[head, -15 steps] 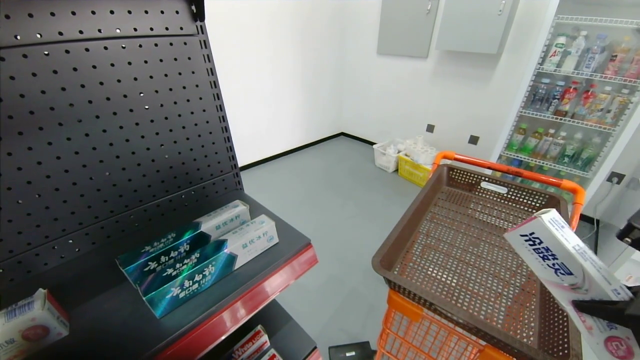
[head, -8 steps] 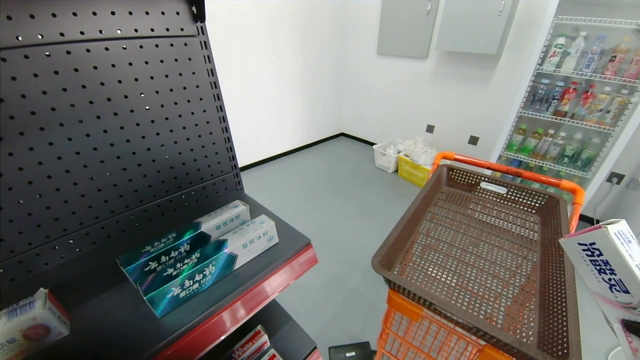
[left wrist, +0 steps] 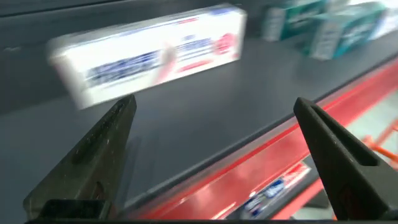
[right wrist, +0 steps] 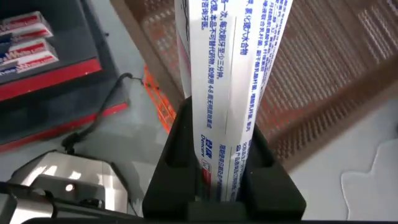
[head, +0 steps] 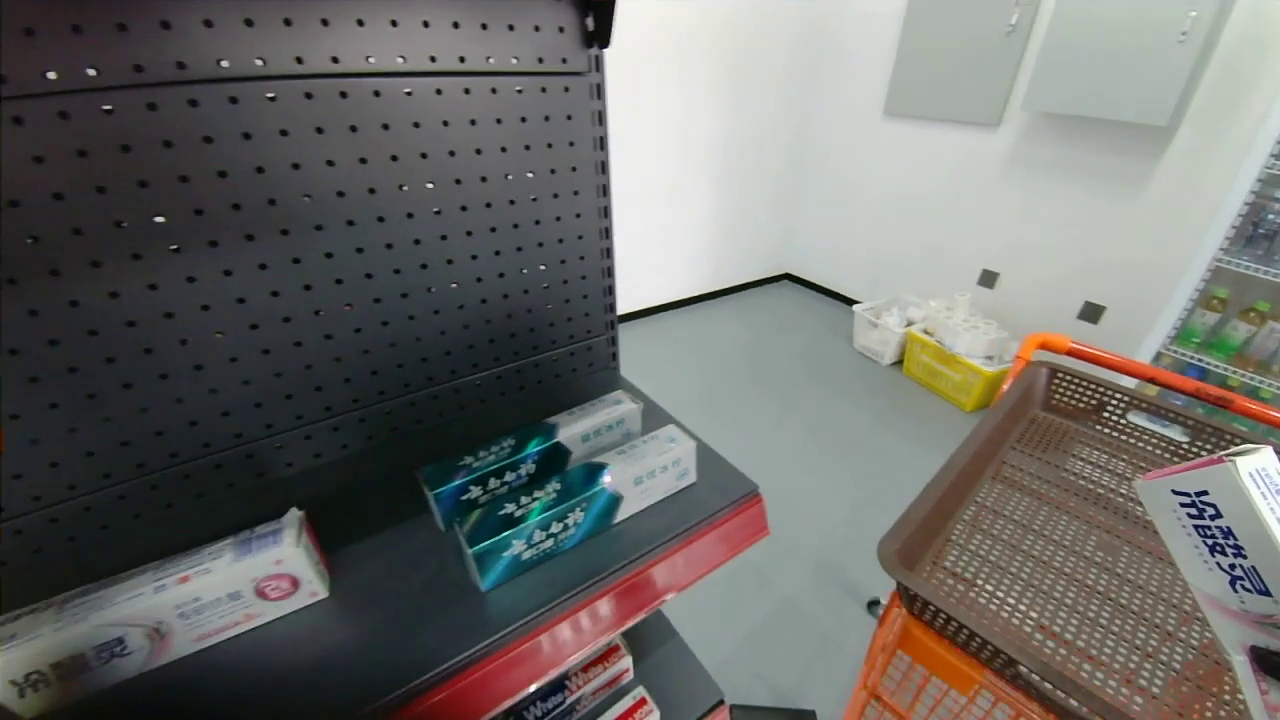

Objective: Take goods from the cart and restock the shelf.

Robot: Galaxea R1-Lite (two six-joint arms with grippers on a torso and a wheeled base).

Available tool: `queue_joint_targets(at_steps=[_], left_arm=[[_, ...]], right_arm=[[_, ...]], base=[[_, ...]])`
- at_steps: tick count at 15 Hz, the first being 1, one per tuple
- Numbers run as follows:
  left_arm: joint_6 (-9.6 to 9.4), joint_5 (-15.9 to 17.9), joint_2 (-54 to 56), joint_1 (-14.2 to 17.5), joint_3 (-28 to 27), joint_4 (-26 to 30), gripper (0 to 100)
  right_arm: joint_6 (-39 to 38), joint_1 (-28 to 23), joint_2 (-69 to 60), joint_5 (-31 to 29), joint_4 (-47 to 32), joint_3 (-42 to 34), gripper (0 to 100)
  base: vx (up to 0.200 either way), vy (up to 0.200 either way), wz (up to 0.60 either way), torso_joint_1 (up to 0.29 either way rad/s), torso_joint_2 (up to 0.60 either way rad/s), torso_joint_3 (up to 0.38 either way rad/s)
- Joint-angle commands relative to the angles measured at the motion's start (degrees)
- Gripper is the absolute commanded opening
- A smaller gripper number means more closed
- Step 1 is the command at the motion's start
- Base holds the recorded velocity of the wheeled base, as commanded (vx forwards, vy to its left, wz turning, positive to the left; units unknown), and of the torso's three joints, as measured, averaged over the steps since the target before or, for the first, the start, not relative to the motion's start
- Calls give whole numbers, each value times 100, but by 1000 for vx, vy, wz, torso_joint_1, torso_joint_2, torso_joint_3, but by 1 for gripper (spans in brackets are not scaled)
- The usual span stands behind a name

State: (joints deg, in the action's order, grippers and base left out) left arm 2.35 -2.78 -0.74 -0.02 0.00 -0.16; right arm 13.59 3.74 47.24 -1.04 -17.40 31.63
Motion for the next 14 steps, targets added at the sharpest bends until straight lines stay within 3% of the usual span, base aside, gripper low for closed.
queue_joint_targets(at_steps=[1,11,14], left_arm=[[2,5,-5,2,0,-2,100],[11,-3,-5,2,0,-2,100],[2,-3,-5,2,0,-2,100]], right_arm=[[21,4,-48,7,61,-158,0],[29,100,-66,-2,105,-193,0],[29,74,-154,-11,219,-263,0]], base=[[0,0,600,2,-2,2],[0,0,600,3,3,2],[0,0,0,0,0,0]])
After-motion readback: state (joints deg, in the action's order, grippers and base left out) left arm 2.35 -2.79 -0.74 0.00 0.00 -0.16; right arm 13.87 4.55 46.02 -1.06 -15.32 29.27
